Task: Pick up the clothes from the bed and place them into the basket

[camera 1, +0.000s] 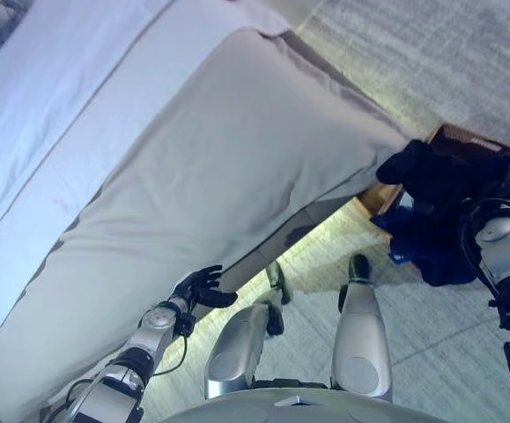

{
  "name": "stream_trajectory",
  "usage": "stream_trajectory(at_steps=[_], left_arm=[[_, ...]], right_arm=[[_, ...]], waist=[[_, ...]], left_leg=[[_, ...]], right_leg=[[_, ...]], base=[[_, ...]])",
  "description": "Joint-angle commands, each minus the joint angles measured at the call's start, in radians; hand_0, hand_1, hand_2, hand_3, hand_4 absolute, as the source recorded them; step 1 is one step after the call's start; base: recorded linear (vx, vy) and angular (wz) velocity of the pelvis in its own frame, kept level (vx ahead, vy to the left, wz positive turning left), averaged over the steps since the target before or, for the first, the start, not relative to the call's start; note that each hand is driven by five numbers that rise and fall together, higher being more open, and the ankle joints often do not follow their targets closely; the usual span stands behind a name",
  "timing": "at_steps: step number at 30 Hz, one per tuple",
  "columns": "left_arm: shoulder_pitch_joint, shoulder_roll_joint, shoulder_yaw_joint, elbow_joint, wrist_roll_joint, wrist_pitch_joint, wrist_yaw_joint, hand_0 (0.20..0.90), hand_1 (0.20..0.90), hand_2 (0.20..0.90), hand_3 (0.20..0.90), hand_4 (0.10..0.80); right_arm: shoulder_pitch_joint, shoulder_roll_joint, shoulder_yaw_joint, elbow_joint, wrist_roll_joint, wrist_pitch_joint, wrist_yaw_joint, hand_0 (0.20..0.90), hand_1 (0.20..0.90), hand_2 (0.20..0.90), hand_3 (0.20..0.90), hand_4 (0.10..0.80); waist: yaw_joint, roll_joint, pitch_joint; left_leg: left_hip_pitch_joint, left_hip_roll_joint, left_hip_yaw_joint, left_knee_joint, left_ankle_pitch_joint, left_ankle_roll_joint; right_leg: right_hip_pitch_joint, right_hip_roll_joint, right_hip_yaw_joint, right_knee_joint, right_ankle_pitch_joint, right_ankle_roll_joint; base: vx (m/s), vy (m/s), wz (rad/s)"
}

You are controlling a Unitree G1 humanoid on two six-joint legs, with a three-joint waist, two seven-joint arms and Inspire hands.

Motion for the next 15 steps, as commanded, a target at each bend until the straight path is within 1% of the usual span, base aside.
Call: stream_trajectory(at_steps=[1,2,5,8,12,15], left_arm=[[0.037,0.069,-0.014,-0.049,-0.036,-0.047,-0.003,0.9,0.9,0.9,0.9,0.8],[0.038,0.07,-0.023,-0.055,-0.045,-0.054,-0.011,0.9,0.9,0.9,0.9,0.8],[0.046,0.074,-0.033,-0.07,-0.057,-0.06,-0.025,0.9,0.9,0.9,0.9,0.8],[0.067,0.068,-0.04,-0.086,-0.065,-0.06,-0.031,0.9,0.9,0.9,0.9,0.8],[0.077,0.064,-0.039,-0.091,-0.065,-0.05,-0.048,0.9,0.9,0.9,0.9,0.8],[0.083,0.064,-0.034,-0.084,-0.058,-0.043,-0.062,0.9,0.9,0.9,0.9,0.8]], right_arm=[[-0.17,-0.109,0.021,-0.015,-0.041,-0.002,-0.084,0.862,0.862,0.862,0.856,0.756],[-0.203,-0.114,0.043,0.036,-0.047,0.024,-0.081,0.9,0.9,0.9,0.9,0.8],[-0.251,-0.12,0.08,0.116,-0.005,0.041,-0.096,0.9,0.9,0.9,0.9,0.8],[-0.259,-0.117,0.071,0.18,0.05,0.04,-0.107,0.9,0.9,0.9,0.9,0.8],[-0.224,-0.092,0.035,0.277,0.099,0.02,-0.087,0.9,0.9,0.9,0.9,0.8],[-0.159,-0.069,0.005,0.317,0.127,-0.012,-0.066,0.9,0.9,0.9,0.9,0.8]], waist=[[0.007,0.015,0.005],[0.01,0.029,0.015],[0.011,0.047,0.029],[0.01,0.058,0.035],[0.009,0.055,0.033],[0.007,0.041,0.023]], left_leg=[[-0.061,-0.05,-0.085,0.133,-0.099,-0.002],[-0.078,-0.057,-0.086,0.141,-0.094,-0.003],[-0.1,-0.06,-0.08,0.155,-0.091,-0.004],[-0.104,-0.059,-0.073,0.162,-0.093,-0.008],[-0.089,-0.05,-0.059,0.155,-0.095,-0.009],[-0.056,-0.037,-0.053,0.129,-0.094,-0.011]], right_leg=[[0.048,0.028,-0.107,0.15,-0.172,-0.097],[0.027,0.026,-0.102,0.17,-0.18,-0.103],[-0.001,0.027,-0.096,0.19,-0.187,-0.112],[-0.004,0.028,-0.093,0.191,-0.19,-0.118],[0.014,0.031,-0.096,0.168,-0.182,-0.119],[0.047,0.038,-0.101,0.118,-0.162,-0.113]], base=[[0.0,0.0,0.0],[-0.023,0.035,0.05],[-0.004,0.038,-0.01],[0.038,0.054,-0.04],[0.061,0.061,-0.01],[0.053,0.051,0.02]])
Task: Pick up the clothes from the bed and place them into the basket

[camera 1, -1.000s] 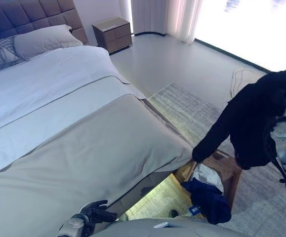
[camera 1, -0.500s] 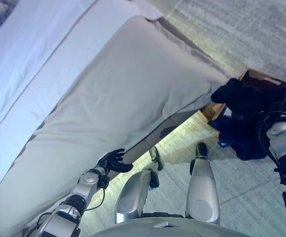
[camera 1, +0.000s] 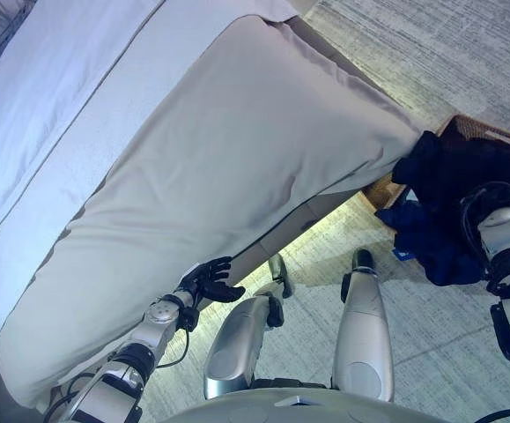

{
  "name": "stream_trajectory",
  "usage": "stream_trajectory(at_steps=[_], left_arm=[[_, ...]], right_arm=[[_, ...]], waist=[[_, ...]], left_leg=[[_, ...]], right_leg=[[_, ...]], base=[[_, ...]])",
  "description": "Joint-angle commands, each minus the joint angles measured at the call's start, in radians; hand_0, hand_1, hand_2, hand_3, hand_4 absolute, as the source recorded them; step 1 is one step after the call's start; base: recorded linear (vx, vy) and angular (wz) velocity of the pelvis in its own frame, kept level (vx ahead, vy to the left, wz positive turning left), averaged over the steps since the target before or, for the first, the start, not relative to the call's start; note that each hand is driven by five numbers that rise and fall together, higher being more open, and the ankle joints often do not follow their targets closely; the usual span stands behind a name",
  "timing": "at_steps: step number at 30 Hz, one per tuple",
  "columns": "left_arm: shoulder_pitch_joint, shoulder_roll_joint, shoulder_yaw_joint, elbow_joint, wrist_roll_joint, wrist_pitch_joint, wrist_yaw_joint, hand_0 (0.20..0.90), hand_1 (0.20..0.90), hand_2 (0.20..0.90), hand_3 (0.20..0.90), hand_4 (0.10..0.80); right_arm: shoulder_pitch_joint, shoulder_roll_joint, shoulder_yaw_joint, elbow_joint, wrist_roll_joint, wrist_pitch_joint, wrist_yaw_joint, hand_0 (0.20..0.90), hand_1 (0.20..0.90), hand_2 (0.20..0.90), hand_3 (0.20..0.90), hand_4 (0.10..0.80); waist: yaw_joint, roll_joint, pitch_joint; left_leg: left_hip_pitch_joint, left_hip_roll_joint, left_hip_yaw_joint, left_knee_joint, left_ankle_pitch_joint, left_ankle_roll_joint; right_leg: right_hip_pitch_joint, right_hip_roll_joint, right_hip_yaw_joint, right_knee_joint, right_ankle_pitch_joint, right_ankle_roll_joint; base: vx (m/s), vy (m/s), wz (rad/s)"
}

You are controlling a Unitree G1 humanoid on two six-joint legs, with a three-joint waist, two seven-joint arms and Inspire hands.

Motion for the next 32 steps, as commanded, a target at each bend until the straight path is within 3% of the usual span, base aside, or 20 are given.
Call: stream_trajectory(at_steps=[1,7,12,16,19,23,28,32], left_arm=[[0.074,0.054,0.011,-0.04,-0.029,-0.023,-0.014,0.9,0.9,0.9,0.9,0.8],[0.07,0.054,0.027,0.009,0.001,0.0,-0.009,0.9,0.9,0.9,0.9,0.8],[0.085,0.064,0.056,0.05,0.051,0.03,0.006,0.9,0.9,0.9,0.9,0.8],[0.116,0.068,0.087,0.101,0.117,0.052,0.017,0.9,0.9,0.9,0.9,0.8],[0.136,0.054,0.101,0.153,0.173,0.074,0.014,0.9,0.9,0.9,0.9,0.8],[0.146,0.024,0.113,0.24,0.24,0.078,0.01,0.9,0.9,0.9,0.9,0.8],[0.141,-0.01,0.121,0.312,0.232,0.062,0.009,0.9,0.9,0.9,0.9,0.8],[0.144,-0.026,0.124,0.345,0.255,0.058,0.015,0.9,0.9,0.9,0.9,0.8]], right_arm=[[0.006,-0.069,-0.036,-0.006,0.014,-0.042,-0.037,0.9,0.9,0.9,0.9,0.8],[0.174,0.056,-0.068,0.022,0.038,-0.106,-0.011,0.9,0.9,0.9,0.9,0.8],[0.335,0.175,-0.067,-0.016,0.034,-0.162,0.011,0.9,0.9,0.9,0.9,0.8],[0.45,0.292,-0.06,-0.028,0.073,-0.242,0.115,0.9,0.9,0.9,0.9,0.8],[0.519,0.378,-0.044,-0.026,0.122,-0.296,0.245,0.9,0.9,0.9,0.9,0.8],[0.577,0.475,-0.041,0.019,0.188,-0.341,0.367,0.9,0.9,0.9,0.9,0.8],[0.611,0.541,-0.059,0.095,0.262,-0.435,0.41,0.9,0.9,0.9,0.9,0.8],[0.639,0.575,-0.042,0.108,0.189,-0.472,0.498,0.9,0.9,0.9,0.9,0.8]], waist=[[-0.02,0.038,0.024],[-0.018,-0.019,-0.028],[-0.014,-0.103,-0.105],[-0.008,-0.186,-0.195],[-0.003,-0.223,-0.269],[-0.003,-0.252,-0.332],[-0.007,-0.26,-0.376],[-0.016,-0.259,-0.388]], left_leg=[[-0.036,-0.032,-0.052,0.093,-0.092,-0.009],[0.052,0.007,-0.039,0.001,-0.068,0.001],[0.133,0.018,-0.043,-0.076,-0.069,0.005],[0.214,0.026,-0.04,-0.148,-0.067,0.006],[0.268,0.026,-0.032,-0.182,-0.075,0.01],[0.335,0.021,-0.021,-0.217,-0.091,0.018],[0.383,0.014,-0.011,-0.233,-0.114,0.03],[0.4,0.007,-0.006,-0.233,-0.126,0.037]], right_leg=[[0.1,0.045,-0.123,0.023,-0.116,-0.089],[0.206,0.08,-0.141,-0.15,-0.02,-0.068],[0.321,0.105,-0.145,-0.306,0.042,-0.032],[0.432,0.126,-0.148,-0.446,0.103,0.001],[0.494,0.137,-0.143,-0.529,0.141,0.017],[0.558,0.149,-0.134,-0.604,0.173,0.029],[0.603,0.153,-0.139,-0.631,0.177,0.036],[0.617,0.153,-0.135,-0.637,0.179,0.039]], base=[[0.058,0.047,-0.03],[0.024,0.053,-0.03],[0.064,0.016,0.01],[0.107,0.006,0.01],[0.135,0.097,-0.01],[0.081,0.1,0.03],[0.014,0.106,0.0],[-0.023,0.071,-0.03]])
